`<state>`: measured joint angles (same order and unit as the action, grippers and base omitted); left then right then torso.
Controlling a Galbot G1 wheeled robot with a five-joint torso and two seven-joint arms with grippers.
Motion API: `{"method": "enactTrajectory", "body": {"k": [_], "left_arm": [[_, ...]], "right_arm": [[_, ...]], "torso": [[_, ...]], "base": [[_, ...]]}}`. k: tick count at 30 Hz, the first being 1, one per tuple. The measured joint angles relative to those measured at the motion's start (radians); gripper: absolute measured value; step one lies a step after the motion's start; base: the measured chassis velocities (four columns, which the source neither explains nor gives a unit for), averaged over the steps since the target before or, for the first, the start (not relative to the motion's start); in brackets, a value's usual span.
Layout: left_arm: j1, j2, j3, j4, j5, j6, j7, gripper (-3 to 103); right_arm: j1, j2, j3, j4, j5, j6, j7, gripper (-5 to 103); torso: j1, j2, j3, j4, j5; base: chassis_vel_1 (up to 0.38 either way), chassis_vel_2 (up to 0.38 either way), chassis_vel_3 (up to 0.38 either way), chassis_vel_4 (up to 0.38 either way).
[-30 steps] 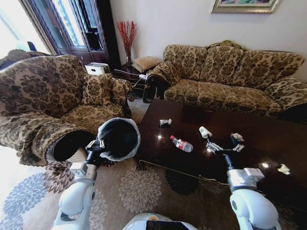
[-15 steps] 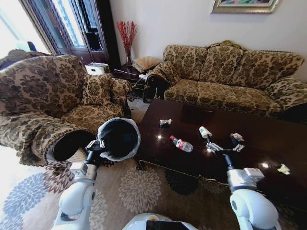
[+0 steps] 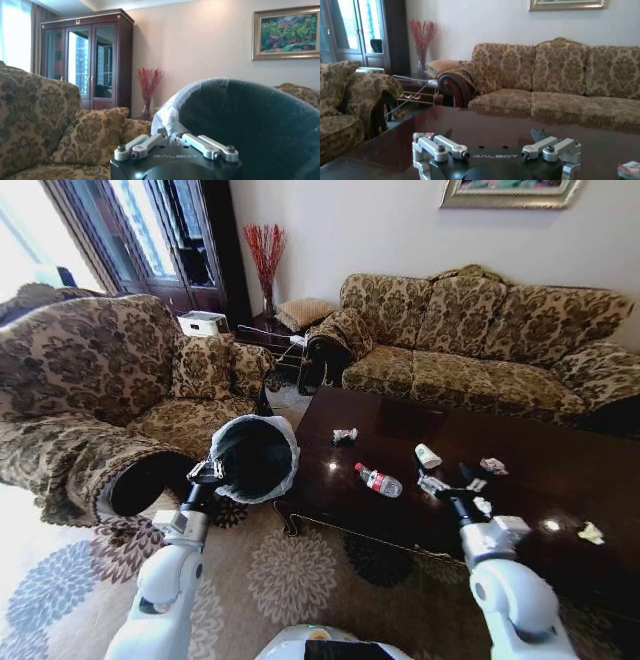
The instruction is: Move to the front of the table and place the trash on the table into the trash bin.
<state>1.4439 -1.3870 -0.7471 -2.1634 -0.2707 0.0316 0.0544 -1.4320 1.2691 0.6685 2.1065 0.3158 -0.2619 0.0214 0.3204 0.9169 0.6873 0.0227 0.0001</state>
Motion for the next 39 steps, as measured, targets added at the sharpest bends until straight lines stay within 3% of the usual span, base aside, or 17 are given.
{"method": "enactTrajectory", "body": {"k": [5,16,24,32,34,36,39], "left_arm": [[-0.012,0.001,-0.011,0.003,-0.003,0.012,-0.003,3],[-0.011,0.002,-0.015,-0.010,-0.003,0.030,-0.007,3],[-0.007,-0.004,-0.021,-0.005,-0.002,0.037,-0.009,3],[-0.011,-0.005,-0.018,-0.005,0.000,0.038,-0.009,3],[-0.012,-0.004,-0.019,-0.005,0.000,0.039,-0.008,3],[-0.012,-0.004,-0.019,-0.005,0.000,0.039,-0.008,3],[-0.014,-0.002,-0.023,-0.008,-0.001,0.039,-0.008,3]], "right_arm": [[0.111,-0.035,-0.114,-0.164,0.000,0.035,0.019,100],[0.340,-0.014,-0.277,-0.486,0.006,0.030,0.031,100],[0.353,-0.078,-0.306,-0.495,0.056,-0.053,-0.007,100],[0.355,-0.076,-0.300,-0.523,0.093,-0.076,-0.050,103],[0.359,-0.067,-0.299,-0.535,0.091,-0.075,-0.055,95],[0.360,-0.065,-0.298,-0.536,0.091,-0.075,-0.055,95],[0.360,-0.059,-0.298,-0.549,0.069,-0.066,-0.059,79]], "torso": [[0.000,0.000,0.000,-0.0003,-0.0001],[0.000,0.000,0.000,0.0002,0.0000],[0.000,0.000,0.000,-0.0003,-0.0001],[0.000,0.000,0.000,-0.0002,-0.0001],[0.000,0.000,0.000,-0.0002,-0.0001],[0.000,0.000,0.000,-0.0002,-0.0001],[0.000,0.000,0.000,0.0000,0.0000]], "base": [[0.000,0.000,0.000,0.000],[0.000,0.000,0.000,0.000],[0.000,0.000,0.000,0.000],[0.000,0.000,0.000,0.000],[0.000,0.000,0.000,0.000],[0.000,0.000,0.000,0.000],[0.000,0.000,0.000,0.000]]}}
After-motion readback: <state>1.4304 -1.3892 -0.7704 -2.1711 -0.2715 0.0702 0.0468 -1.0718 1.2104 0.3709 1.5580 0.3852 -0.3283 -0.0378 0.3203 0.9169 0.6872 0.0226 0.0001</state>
